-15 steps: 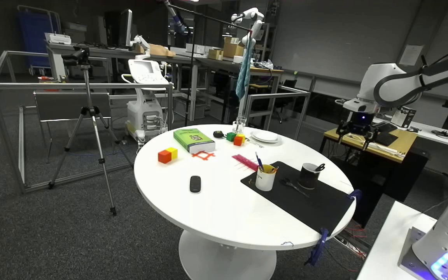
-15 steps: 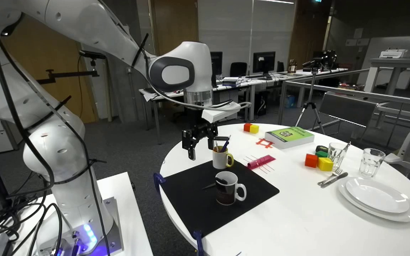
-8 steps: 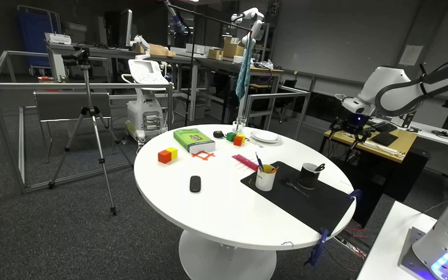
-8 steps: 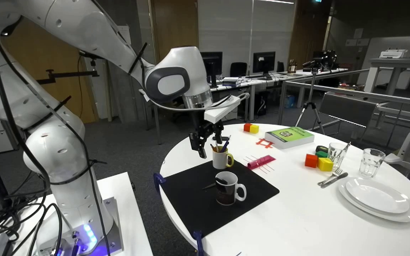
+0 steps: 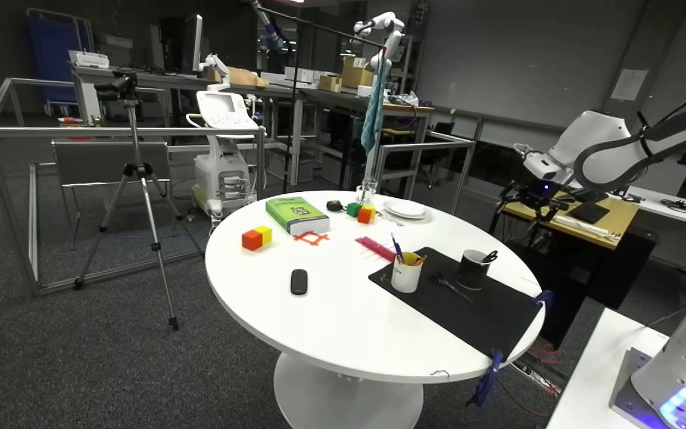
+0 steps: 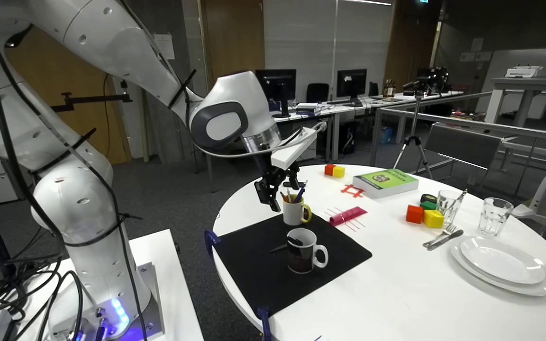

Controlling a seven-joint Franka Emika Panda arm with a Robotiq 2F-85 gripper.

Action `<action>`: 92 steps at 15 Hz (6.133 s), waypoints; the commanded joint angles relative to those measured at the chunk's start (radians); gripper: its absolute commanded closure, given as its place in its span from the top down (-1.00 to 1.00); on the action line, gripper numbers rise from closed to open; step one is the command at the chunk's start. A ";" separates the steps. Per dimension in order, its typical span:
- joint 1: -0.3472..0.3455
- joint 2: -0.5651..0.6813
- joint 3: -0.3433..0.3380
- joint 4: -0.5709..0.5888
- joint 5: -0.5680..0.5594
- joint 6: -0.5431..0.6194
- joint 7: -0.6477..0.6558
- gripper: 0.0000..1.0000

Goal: Put the scissors on the black mat

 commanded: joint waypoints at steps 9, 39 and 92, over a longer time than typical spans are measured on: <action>0.001 0.028 0.001 0.001 0.017 0.048 0.024 1.00; -0.094 0.398 0.051 0.078 -0.312 0.264 0.255 1.00; -0.088 0.464 0.038 0.182 -0.953 0.288 0.788 -0.95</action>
